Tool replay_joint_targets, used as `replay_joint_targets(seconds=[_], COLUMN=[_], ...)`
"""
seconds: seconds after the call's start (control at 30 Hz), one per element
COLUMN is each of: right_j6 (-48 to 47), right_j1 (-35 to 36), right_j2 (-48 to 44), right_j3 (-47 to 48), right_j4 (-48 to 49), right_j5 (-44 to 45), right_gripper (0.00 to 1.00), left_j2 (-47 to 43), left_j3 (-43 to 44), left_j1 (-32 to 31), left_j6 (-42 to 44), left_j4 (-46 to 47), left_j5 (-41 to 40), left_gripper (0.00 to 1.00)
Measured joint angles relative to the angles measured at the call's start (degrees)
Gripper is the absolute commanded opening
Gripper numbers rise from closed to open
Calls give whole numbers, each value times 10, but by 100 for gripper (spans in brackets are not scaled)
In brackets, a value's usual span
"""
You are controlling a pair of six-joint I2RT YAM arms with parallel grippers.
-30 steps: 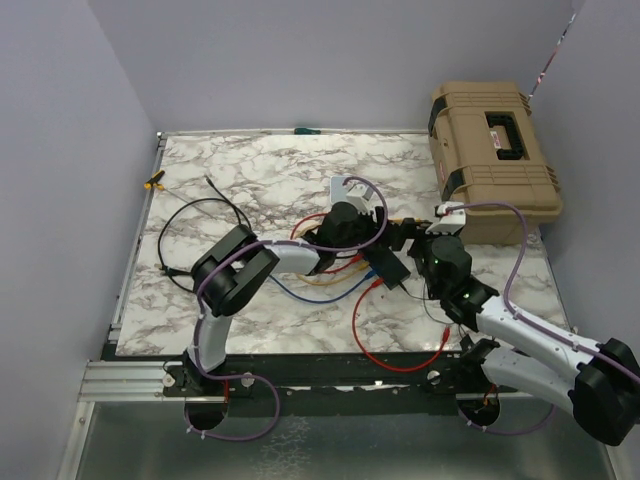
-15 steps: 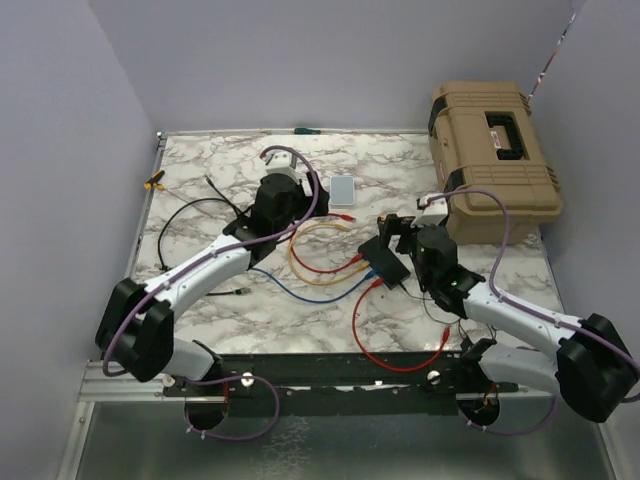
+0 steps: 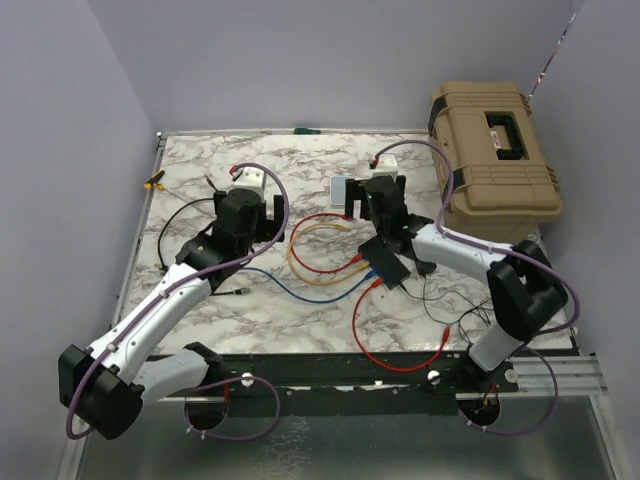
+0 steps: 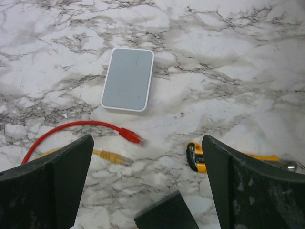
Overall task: Insert the plug into the switch port
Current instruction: Adjust the switch port at the center of the board.
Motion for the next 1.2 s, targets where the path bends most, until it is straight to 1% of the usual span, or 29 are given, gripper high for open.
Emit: replay_joint_targets(seconds=[0.23, 0.47, 0.7, 0.87, 1.0, 1.2], right_j6=[0, 21, 54, 70, 64, 48], right_j1=[0, -9, -21, -26, -30, -25], right_j2=[165, 278, 333, 345, 350, 374], right_j3=[170, 280, 320, 334, 339, 365], right_j4=[-57, -111, -150, -155, -146, -121], right_j5=[11, 15, 8, -4, -48, -154], right_gripper=[100, 100, 100, 100, 100, 100], left_j2=[-62, -150, -165, -172, -175, -169], left_j3=[-75, -85, -89, -94, -94, -94], left_j1=[13, 21, 27, 33, 38, 49], left_j6=[42, 52, 53, 53, 53, 53], left_j4=[-10, -3, 3, 3, 4, 8], left_j5=[-30, -47, -47, -47, -46, -45], left_gripper=[99, 99, 99, 99, 99, 99])
